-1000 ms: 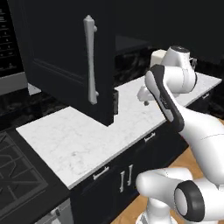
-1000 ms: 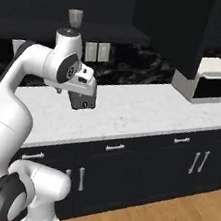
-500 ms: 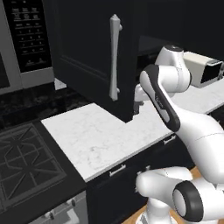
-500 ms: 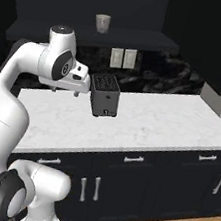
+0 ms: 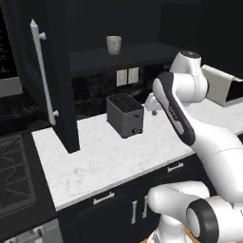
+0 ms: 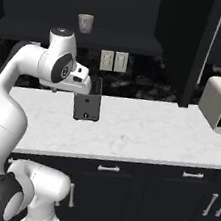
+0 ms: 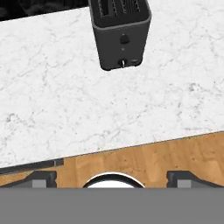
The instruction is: Gather all objects into one cabinet and sort the glasses and bowls to opposite sides.
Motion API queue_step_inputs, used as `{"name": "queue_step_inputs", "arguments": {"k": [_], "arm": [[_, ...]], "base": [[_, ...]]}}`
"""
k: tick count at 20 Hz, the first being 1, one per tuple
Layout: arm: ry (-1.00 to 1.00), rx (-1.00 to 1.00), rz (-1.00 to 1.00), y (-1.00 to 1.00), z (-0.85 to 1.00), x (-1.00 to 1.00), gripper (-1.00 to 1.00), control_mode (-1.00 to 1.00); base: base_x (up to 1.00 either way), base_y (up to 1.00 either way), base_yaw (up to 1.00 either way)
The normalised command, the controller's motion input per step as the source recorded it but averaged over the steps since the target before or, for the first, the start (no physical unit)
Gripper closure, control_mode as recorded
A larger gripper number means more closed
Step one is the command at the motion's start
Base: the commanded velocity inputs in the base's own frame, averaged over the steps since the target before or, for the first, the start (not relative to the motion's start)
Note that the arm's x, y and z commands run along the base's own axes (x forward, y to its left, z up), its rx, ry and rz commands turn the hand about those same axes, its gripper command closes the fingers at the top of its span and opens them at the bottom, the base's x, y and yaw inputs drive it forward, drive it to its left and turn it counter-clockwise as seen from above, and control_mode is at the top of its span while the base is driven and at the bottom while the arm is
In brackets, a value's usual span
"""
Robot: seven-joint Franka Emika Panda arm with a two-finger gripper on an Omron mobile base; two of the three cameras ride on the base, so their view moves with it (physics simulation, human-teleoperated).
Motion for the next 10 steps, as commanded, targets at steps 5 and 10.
{"name": "queue_step_inputs", "arguments": {"k": [5, 10], "arm": [[0.00, 0.00, 0.00, 0.00, 0.00, 0.00, -1.00, 1.00], [0.00, 0.00, 0.00, 0.00, 0.00, 0.00, -1.00, 1.00]], "base": [[0.59, -0.52, 0.35], [0.07, 0.17, 0.17]]}}
